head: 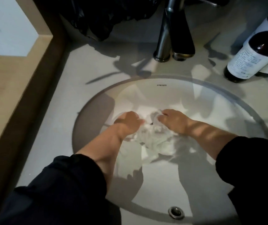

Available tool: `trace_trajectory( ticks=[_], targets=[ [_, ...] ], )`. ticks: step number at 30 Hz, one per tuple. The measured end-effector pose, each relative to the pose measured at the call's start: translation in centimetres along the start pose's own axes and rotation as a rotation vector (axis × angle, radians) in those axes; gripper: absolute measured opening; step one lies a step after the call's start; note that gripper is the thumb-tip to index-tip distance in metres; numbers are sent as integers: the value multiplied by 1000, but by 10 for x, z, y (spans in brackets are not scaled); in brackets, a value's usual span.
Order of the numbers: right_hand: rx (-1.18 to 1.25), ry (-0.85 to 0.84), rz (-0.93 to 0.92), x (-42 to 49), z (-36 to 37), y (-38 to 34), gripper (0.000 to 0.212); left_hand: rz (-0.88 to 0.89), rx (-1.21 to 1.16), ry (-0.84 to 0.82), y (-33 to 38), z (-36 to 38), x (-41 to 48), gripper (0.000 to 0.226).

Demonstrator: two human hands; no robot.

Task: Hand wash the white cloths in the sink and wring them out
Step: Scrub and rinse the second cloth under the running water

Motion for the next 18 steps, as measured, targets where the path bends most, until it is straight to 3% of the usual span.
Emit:
trace_trajectory(
  ticks=[3,5,8,11,14,18],
  targets=[
    [-6,146,70,-25,-21,17,30,-34,77,114,1,-7,-6,40],
    [52,241,93,-44,-38,17,30,4,187,104,10,-5,-12,44],
    [555,405,166,-68,-75,11,20,-62,221,75,5,-7,-20,47],
    [1033,567,93,-82,-124,-14,22,-212,254,23,-6,-3,-25,57],
    [1259,607,48,-80,-160,-40,26,-286,57,-3,-15,1,-23,60],
    [1327,549,22,-74,-176,-68,41,-252,-220,-8,-14,-3,-24,51]
  ],
)
Point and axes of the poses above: each hand's wrist, its own x-axis towards the middle knuckle, its own z-axis out of the palm, y = z × x, the point moved 9 cm from there along x, towards the middle knuckle, and after that the axes turned 3 degrees about -z, right-handed, at the moved point
